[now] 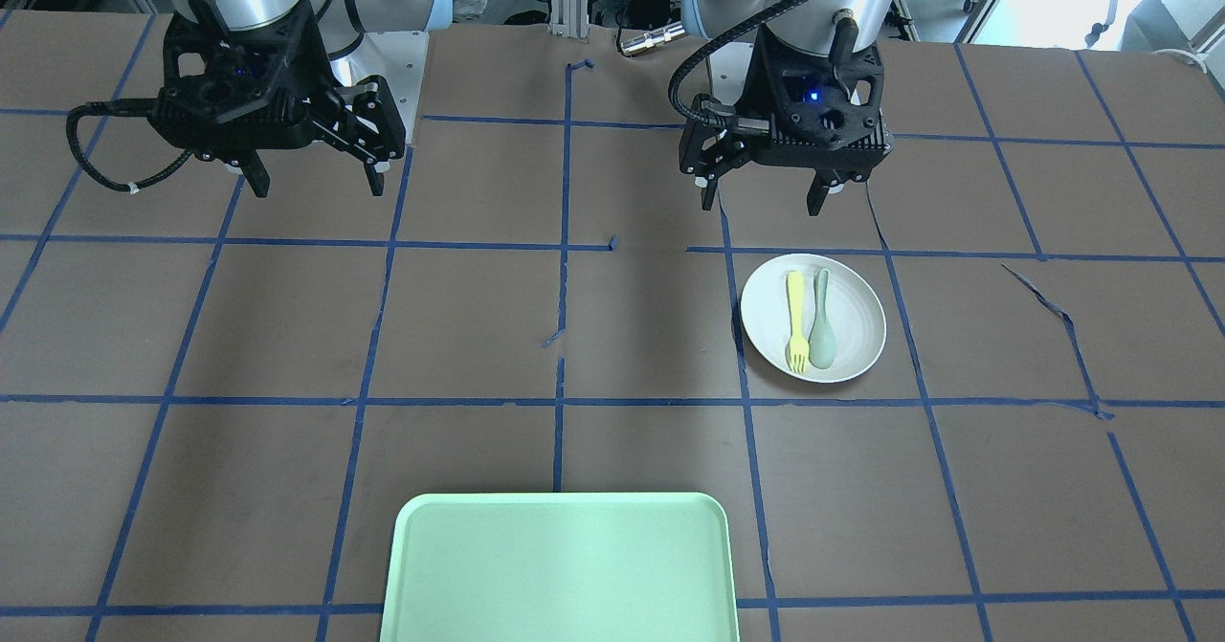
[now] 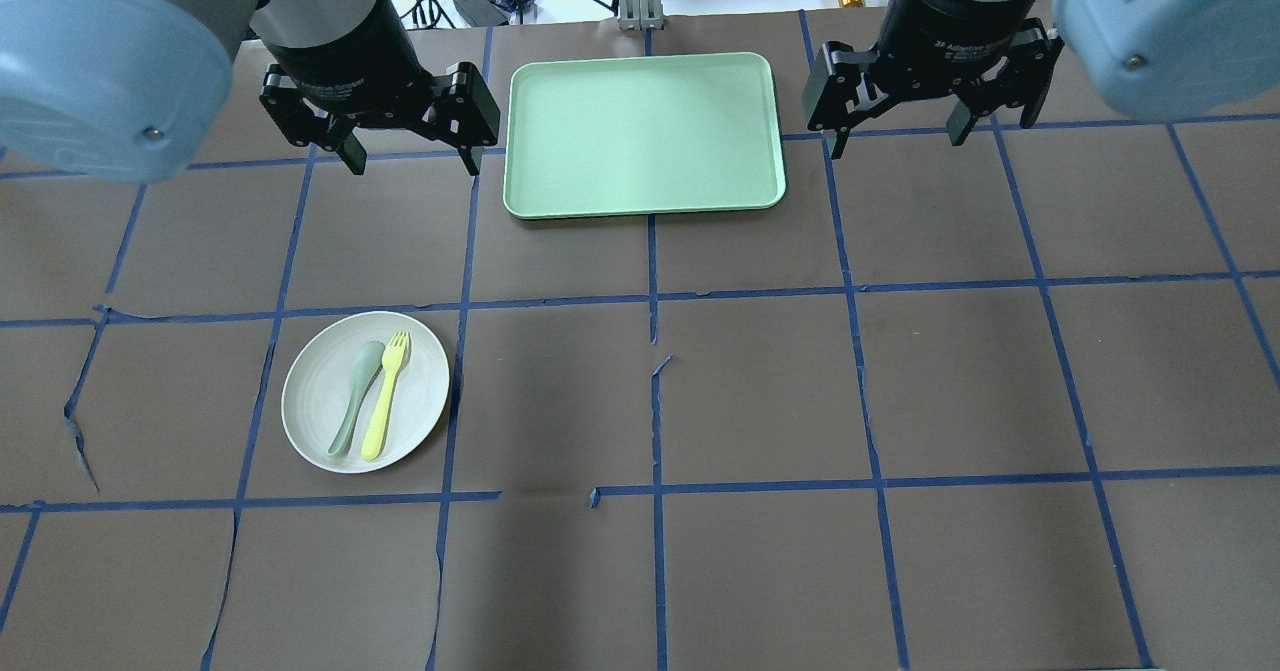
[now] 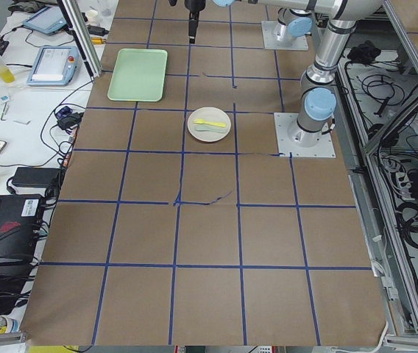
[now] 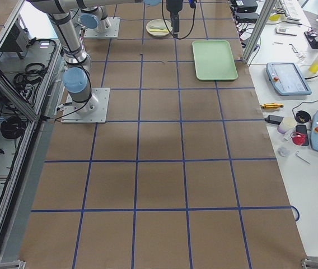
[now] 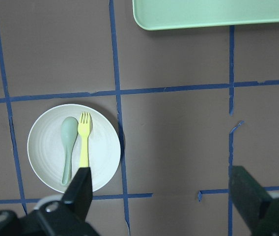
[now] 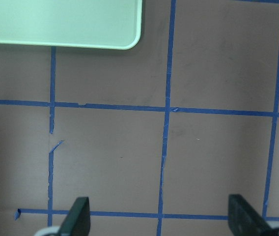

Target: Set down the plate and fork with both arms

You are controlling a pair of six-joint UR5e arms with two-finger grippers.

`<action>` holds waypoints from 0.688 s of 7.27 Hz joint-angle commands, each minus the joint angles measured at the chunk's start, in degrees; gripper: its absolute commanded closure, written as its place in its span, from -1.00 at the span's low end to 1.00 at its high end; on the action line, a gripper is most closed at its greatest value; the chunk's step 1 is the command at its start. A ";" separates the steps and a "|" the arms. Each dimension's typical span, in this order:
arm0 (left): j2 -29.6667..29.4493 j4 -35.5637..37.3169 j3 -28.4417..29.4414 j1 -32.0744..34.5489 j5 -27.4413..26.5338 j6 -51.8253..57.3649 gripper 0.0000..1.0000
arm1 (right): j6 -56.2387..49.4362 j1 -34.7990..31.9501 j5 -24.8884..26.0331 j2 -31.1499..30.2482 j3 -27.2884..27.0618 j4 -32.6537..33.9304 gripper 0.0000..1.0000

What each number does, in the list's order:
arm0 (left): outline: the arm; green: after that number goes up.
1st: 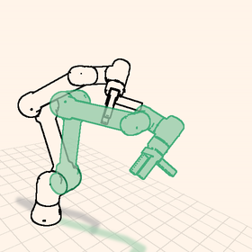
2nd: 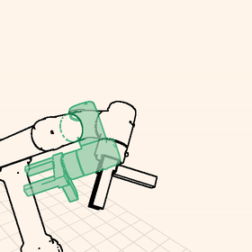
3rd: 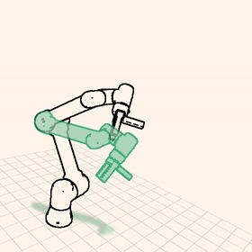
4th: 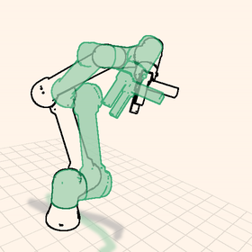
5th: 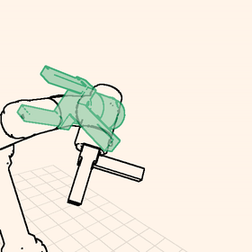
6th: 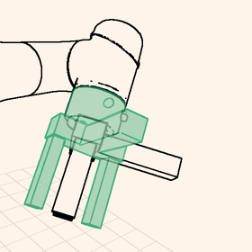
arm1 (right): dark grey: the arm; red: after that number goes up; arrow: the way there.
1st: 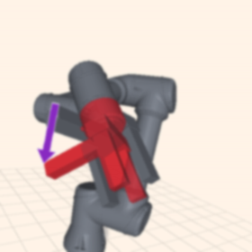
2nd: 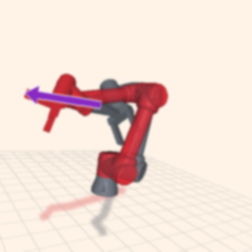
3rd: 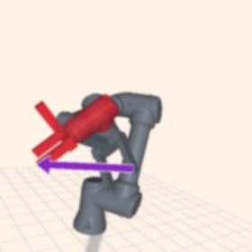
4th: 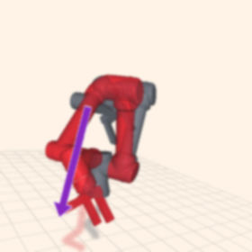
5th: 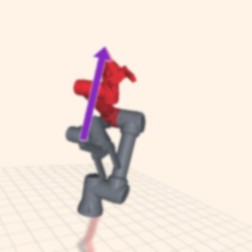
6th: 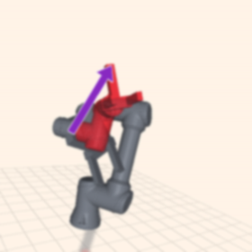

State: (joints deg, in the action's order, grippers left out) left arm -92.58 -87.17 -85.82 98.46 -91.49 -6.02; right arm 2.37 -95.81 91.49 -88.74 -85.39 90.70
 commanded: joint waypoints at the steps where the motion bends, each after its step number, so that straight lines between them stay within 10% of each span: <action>1: -0.06 -0.46 -0.05 0.07 -0.09 0.13 -1.00 | 0.18 0.01 0.00 -0.03 -0.21 0.00 -1.00; 5: -0.24 -0.46 -0.05 0.07 0.09 0.31 -1.00 | 0.09 -0.08 0.00 -0.03 -0.39 0.09 -1.00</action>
State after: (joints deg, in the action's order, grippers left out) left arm -92.75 -87.62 -85.83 98.53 -91.57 -5.84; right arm 2.46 -95.88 91.46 -88.74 -85.66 90.78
